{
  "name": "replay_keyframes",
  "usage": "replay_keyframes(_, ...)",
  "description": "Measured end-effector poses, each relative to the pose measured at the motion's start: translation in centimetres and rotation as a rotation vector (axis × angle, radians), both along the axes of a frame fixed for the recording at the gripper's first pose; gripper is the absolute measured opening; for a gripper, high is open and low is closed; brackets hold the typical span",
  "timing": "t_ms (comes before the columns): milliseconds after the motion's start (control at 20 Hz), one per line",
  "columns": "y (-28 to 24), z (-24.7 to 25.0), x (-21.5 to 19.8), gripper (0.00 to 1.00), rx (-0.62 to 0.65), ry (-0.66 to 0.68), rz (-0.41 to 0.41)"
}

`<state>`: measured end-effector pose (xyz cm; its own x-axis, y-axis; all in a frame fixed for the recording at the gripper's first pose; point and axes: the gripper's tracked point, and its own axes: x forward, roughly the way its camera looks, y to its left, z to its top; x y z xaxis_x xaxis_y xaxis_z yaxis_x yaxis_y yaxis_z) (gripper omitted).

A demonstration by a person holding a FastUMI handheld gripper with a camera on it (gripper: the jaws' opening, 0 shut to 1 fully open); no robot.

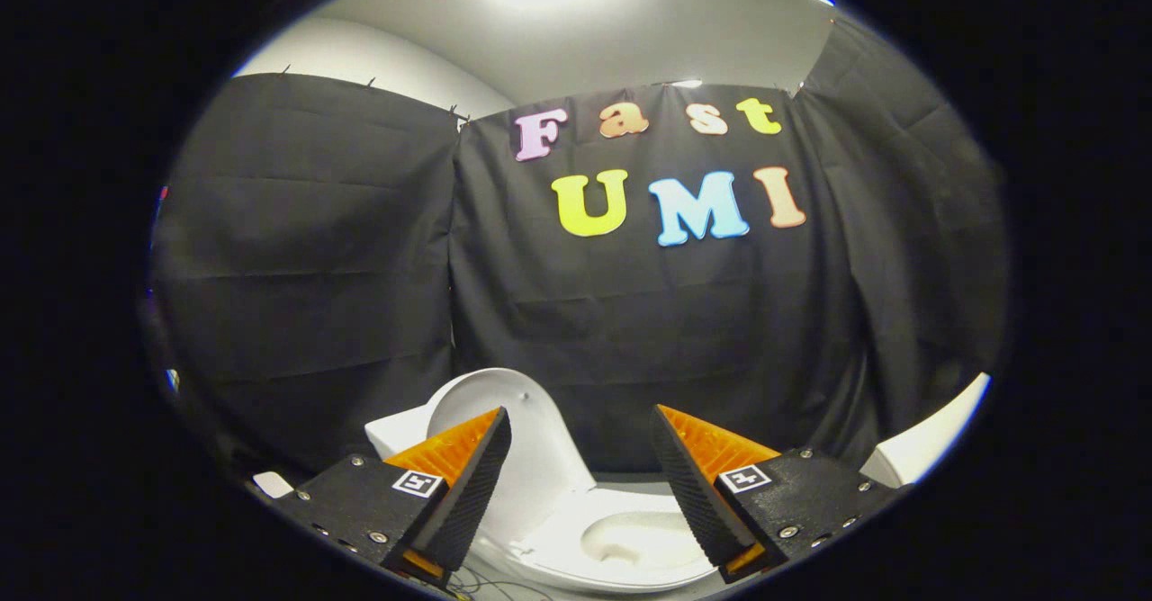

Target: Open the toilet lid.

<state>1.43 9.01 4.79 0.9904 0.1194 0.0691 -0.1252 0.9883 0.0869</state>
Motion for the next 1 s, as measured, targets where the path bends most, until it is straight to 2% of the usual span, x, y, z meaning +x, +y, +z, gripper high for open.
replay_keyframes(150, -5.5, 2.8, -0.9, 0.96, -0.042, -0.062, -0.072)
replay_keyframes(400, -11.7, 6.2, -2.7, 0.95, 0.021, -0.152, -0.172)
replay_keyframes(550, -13.8, 5.2, -3.0, 0.95, -0.023, -0.128, -0.231)
replay_keyframes(750, -14.8, 3.9, -2.9, 0.95, -0.038, -0.093, -0.216)
replay_keyframes(1000, -16.9, 2.1, -3.2, 0.95, -0.049, -0.063, -0.243)
